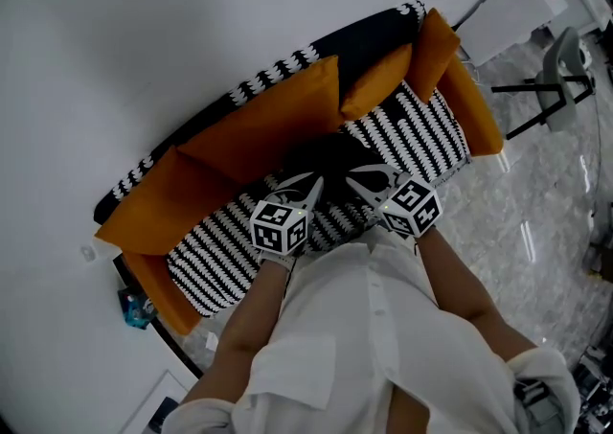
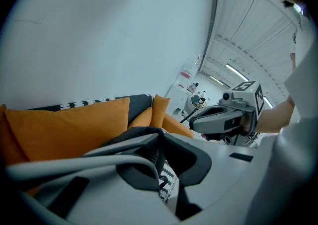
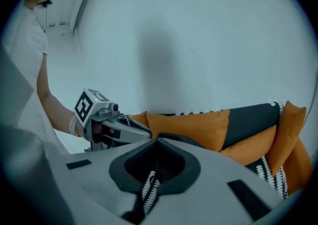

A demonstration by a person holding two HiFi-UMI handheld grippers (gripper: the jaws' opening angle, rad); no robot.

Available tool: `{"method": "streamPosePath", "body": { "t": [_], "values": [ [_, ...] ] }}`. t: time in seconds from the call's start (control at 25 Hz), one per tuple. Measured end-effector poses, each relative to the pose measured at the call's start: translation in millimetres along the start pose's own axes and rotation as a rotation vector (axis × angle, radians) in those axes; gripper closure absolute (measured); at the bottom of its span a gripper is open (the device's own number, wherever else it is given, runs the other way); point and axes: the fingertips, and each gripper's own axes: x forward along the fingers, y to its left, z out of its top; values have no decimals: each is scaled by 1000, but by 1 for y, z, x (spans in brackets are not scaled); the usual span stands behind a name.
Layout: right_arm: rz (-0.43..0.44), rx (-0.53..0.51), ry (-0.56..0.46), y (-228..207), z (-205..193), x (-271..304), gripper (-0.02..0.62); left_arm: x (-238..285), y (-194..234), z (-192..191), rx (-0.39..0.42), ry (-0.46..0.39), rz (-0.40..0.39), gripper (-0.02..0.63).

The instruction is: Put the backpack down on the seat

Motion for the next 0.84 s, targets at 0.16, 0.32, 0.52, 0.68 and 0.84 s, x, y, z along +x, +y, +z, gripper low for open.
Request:
{"method": "streamPosePath", "body": {
  "t": [0.16,0.32,0.52,0.68,0.84],
  "values": [
    [-5,-11,0,2,0,0,577,-1,-1,-2,-2,3,0,558],
    [-13,-8,-2,-1,0,-2,577,-2,0,-1,-3,0,2,558],
    [-11,-7,1,0,-1,-1,577,-3,2,-2,-6,2,6,558],
    [-8,-12,8,1,-2,0,577,-2,1,-4,-11,4,3,558],
    [-8,-11,12,1,-4,0,577,0,0,-5,-14,9,1,558]
  ]
}}
